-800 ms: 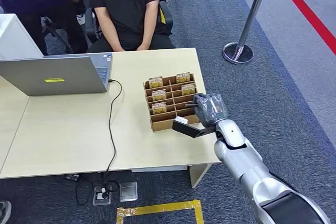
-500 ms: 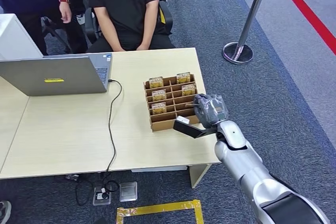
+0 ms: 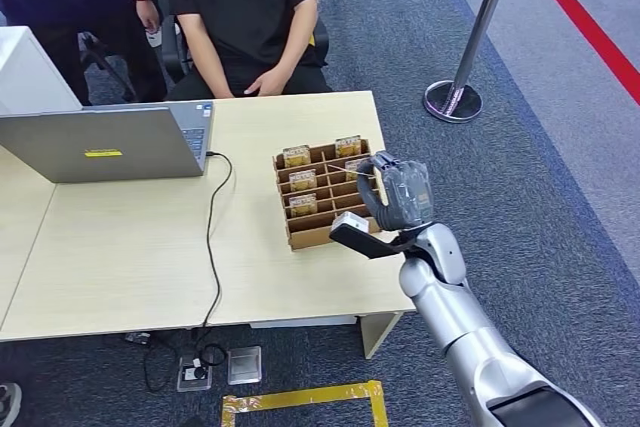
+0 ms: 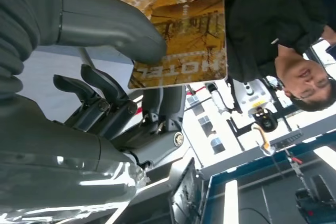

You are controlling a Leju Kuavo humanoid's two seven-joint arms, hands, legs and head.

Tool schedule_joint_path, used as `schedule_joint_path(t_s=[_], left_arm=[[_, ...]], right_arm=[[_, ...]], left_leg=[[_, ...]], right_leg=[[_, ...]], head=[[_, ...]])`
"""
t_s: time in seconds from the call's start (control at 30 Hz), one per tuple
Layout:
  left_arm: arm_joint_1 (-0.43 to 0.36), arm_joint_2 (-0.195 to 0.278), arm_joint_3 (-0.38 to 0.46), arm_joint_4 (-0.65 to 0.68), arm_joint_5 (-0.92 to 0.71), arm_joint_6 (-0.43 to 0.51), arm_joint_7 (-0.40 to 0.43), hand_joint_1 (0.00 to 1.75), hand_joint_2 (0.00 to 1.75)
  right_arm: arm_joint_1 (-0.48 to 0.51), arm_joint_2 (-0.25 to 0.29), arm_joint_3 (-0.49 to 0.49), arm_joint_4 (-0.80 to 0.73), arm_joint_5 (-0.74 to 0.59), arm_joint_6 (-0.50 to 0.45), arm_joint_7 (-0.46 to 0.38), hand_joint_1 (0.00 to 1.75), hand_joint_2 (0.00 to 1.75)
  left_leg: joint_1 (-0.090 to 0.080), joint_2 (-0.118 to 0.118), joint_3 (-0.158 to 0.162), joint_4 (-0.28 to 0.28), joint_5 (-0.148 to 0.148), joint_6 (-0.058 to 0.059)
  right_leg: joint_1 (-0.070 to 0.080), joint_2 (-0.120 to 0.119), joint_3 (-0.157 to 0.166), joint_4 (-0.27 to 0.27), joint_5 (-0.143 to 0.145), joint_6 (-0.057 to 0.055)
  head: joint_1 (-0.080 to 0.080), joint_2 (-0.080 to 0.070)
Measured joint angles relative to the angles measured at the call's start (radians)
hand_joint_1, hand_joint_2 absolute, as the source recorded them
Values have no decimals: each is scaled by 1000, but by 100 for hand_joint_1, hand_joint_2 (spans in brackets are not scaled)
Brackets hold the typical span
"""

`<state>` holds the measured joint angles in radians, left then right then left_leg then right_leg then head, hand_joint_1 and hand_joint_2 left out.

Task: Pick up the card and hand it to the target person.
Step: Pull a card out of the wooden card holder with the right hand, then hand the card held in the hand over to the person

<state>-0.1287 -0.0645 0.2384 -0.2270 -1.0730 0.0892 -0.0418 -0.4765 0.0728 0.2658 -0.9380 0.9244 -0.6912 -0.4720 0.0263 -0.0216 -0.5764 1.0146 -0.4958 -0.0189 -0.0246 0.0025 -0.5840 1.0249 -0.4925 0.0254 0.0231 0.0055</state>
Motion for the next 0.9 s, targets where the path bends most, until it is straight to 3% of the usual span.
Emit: schedule_joint_path(t_s=[0.23, 0.5, 0.9], left_arm=[[-7, -2, 0, 0, -5, 2, -5, 0, 175], [-22, -2, 0, 1, -14, -8, 6, 0, 175], [-21, -10, 0, 4, -19, -14, 16, 0, 175]], right_arm=[[-16, 61, -19, -16, 29, 0, -21, 175, 175], [-121, 144, 0, 63, 78, 0, 43, 175, 175], [-213, 174, 7, 168, 128, 0, 99, 175, 175]], left_leg=[[0, 0, 0, 0, 0, 0], [0, 0, 0, 0, 1, -1], [0, 0, -1, 0, 1, -1]], right_leg=[[0, 0, 0, 0, 0, 0], [0, 0, 0, 1, 0, 0], [0, 0, 0, 1, 0, 0]], head=[[1, 0], [-1, 0], [0, 0]])
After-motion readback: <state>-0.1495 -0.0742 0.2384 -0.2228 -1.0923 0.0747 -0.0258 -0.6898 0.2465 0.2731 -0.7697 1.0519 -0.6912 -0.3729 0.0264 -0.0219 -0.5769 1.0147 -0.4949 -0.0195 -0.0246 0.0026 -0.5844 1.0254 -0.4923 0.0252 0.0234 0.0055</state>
